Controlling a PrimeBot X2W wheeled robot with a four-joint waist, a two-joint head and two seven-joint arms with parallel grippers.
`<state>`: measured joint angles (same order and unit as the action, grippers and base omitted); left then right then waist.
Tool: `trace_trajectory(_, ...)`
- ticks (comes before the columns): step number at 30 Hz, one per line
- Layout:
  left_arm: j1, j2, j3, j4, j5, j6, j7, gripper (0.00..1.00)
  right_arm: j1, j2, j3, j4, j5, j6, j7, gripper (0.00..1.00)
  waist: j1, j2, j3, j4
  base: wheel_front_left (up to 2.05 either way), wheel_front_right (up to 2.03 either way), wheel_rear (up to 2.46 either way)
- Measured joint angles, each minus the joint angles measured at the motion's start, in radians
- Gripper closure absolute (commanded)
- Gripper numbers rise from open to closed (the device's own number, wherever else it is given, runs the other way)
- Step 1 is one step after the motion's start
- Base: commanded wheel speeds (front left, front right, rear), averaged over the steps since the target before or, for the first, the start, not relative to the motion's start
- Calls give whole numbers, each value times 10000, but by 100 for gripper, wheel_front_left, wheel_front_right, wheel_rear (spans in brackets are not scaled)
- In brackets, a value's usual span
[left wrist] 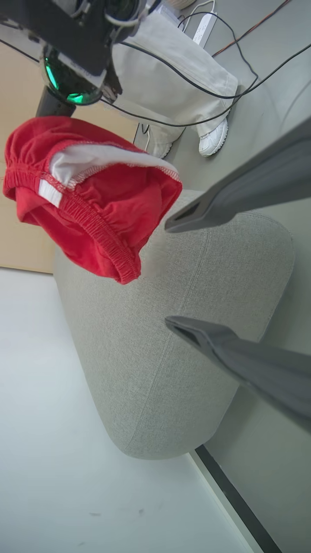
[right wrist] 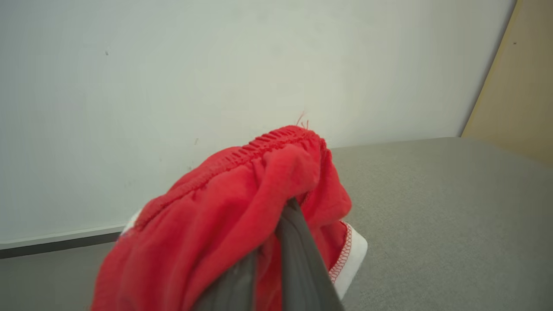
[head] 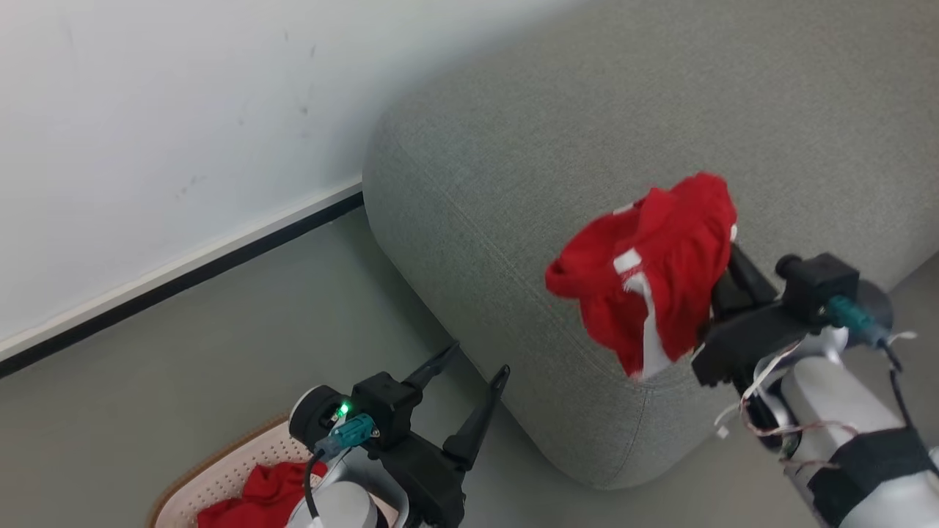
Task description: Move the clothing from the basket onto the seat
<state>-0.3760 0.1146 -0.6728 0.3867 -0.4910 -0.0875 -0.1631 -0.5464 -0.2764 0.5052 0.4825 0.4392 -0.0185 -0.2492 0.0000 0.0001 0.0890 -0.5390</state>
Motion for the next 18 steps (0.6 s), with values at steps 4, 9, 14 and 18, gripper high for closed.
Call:
trace_trajectory(4, -261, 113, 159, -259, 29, 113, 42, 0, -1220, -221, -449, 138, 56, 113, 0, 100, 0, 0, 328, 108, 0, 0, 0)
trace_trajectory(9, -590, 428, 393, -675, 102, 276, 226, 0, -3155, -368, -1198, 546, 401, 192, 36, 100, 1, 0, 866, 337, 0, 0, 0)
trace_trajectory(14, -1088, 474, 512, -1087, 211, 439, 391, 0, -4743, -905, -1941, 1143, 719, 198, 291, 100, 3, 1, 1471, 684, 0, 0, 0)
trace_trajectory(18, -1374, 581, 541, -1463, 345, 470, 573, 0, -5604, -1371, -2476, 1532, 911, 186, 370, 100, 3, 1, 1960, 1059, 0, 0, 0)
